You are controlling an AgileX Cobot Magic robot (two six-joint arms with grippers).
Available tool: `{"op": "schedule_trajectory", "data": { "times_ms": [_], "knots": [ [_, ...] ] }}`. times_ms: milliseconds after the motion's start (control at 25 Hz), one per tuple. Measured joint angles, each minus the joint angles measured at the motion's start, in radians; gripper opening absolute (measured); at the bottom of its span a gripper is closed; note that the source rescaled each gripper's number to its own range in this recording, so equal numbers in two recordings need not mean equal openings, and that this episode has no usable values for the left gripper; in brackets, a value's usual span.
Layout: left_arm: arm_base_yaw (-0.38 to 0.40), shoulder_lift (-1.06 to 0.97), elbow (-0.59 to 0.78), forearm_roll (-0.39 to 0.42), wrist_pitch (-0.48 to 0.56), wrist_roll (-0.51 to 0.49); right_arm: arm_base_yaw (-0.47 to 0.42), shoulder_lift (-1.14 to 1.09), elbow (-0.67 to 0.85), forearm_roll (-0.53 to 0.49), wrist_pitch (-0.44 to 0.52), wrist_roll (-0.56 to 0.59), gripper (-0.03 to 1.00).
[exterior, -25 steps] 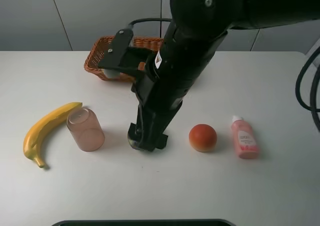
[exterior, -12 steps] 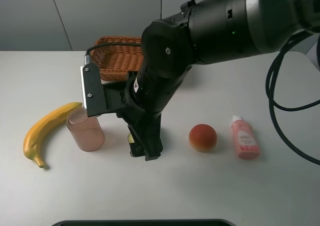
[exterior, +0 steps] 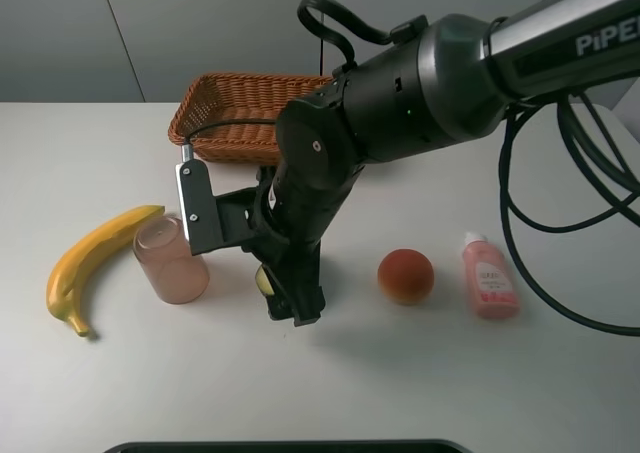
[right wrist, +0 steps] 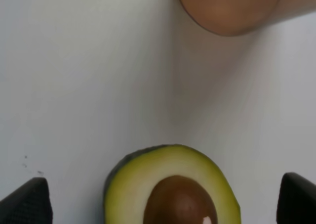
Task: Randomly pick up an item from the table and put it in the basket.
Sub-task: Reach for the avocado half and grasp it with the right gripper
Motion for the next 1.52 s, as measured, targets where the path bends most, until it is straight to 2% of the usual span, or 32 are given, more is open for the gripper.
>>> {"op": "schedule_trajectory", "data": {
  "times_ms": [480, 1360, 1520],
  "knots": [
    [0.0, 0.0, 0.0, 0.0, 0.0, -0.006, -0.055, 0.045, 0.0, -0.009, -0.015, -0.014, 0.98],
    [0.0, 0.0, 0.0, 0.0, 0.0, -0.006, -0.058, 0.106, 0.0, -0.026, -0.049, -0.035, 0.98],
    [0.0, 0.0, 0.0, 0.0, 0.0, -0.006, -0.058, 0.108, 0.0, -0.026, -0.049, -0.037, 0.91]
  ]
}}
